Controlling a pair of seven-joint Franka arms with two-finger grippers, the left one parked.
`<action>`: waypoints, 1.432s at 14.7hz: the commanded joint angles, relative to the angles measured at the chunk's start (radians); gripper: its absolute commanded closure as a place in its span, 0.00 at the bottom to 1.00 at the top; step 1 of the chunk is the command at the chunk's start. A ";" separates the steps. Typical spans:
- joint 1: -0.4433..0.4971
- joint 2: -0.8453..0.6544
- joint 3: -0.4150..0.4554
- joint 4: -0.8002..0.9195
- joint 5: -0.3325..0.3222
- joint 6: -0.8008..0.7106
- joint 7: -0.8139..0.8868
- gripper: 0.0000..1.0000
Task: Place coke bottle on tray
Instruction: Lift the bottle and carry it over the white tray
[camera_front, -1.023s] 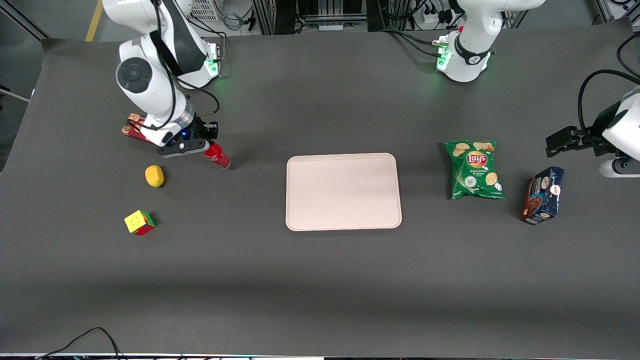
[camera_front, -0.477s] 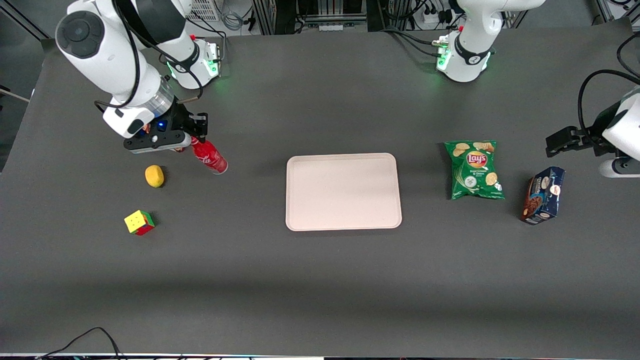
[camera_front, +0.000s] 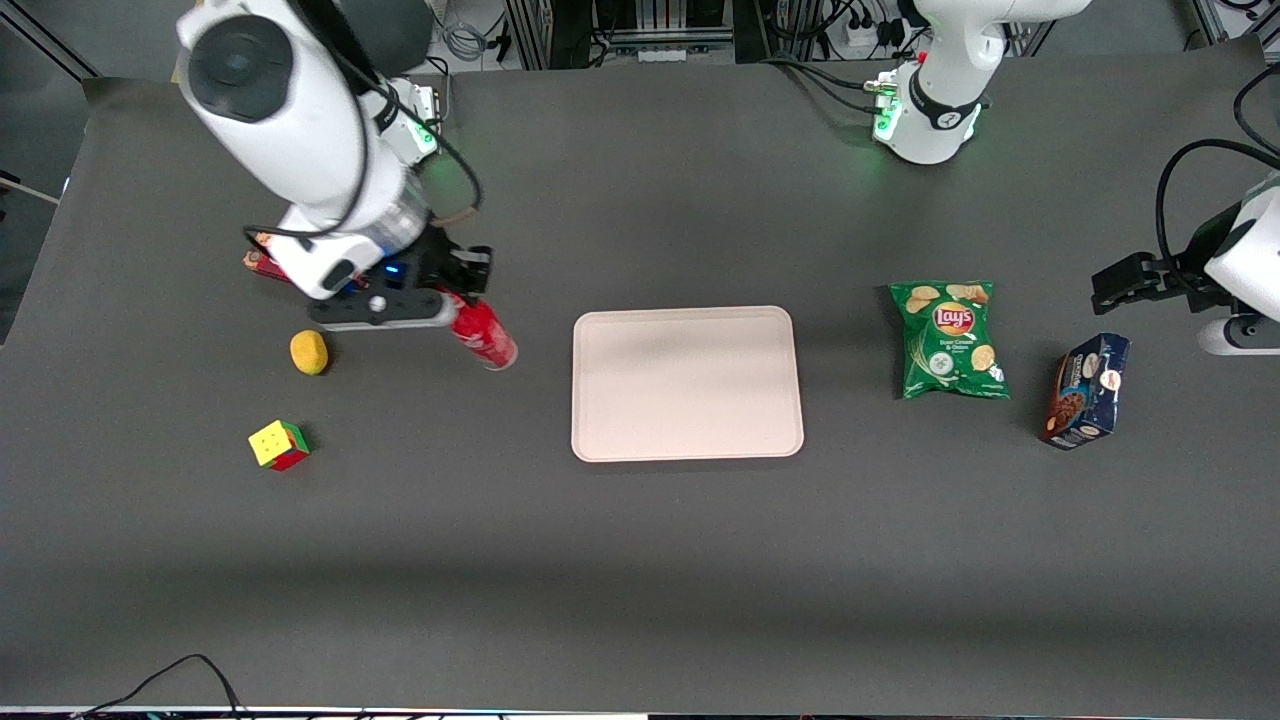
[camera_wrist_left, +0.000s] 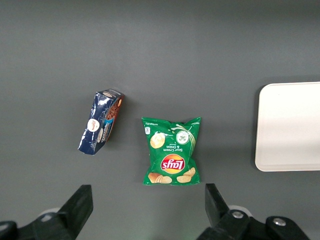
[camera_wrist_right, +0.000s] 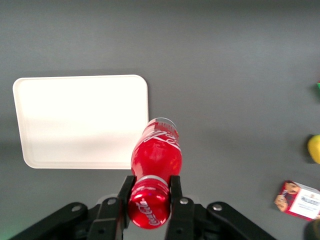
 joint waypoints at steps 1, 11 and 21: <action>0.095 0.195 0.005 0.206 -0.050 -0.046 0.127 1.00; 0.193 0.396 0.011 0.176 -0.163 0.210 0.344 1.00; 0.166 0.396 0.011 0.004 -0.157 0.338 0.339 1.00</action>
